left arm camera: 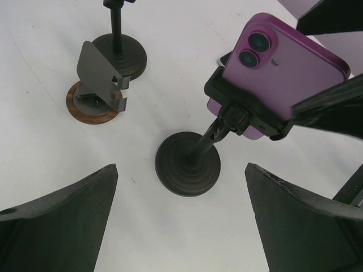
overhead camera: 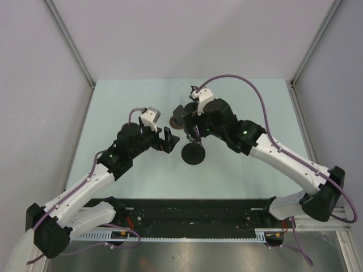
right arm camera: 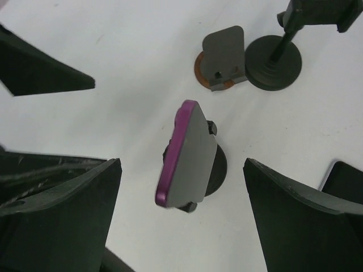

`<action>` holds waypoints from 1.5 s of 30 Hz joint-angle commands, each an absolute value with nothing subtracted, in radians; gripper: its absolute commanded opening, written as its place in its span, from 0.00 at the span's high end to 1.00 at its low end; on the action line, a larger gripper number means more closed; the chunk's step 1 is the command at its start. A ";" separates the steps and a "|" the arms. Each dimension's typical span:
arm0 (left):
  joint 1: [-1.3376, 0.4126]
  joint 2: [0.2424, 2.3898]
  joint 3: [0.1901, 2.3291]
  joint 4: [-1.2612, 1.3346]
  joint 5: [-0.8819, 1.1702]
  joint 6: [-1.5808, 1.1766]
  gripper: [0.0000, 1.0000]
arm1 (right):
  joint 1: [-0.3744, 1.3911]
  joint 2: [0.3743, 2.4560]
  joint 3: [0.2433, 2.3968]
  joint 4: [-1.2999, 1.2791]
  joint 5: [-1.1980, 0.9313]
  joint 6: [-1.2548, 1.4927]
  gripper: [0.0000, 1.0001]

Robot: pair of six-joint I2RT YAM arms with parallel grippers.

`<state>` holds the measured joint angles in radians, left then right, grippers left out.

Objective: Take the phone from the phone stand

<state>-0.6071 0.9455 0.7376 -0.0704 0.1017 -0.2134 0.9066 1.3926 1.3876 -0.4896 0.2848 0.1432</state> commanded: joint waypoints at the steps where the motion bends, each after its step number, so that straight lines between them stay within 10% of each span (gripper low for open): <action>1: -0.614 0.969 0.799 -0.043 0.126 -0.245 0.00 | 0.798 1.309 1.410 -0.569 -0.127 0.023 0.05; 27: -0.617 1.173 0.871 -0.005 0.086 -0.250 0.00 | 0.749 1.309 1.140 -0.330 -0.448 -0.061 0.09; 45: -0.597 1.131 0.867 0.029 0.002 -0.186 0.00 | 0.870 1.168 1.140 -0.281 -0.157 0.061 0.04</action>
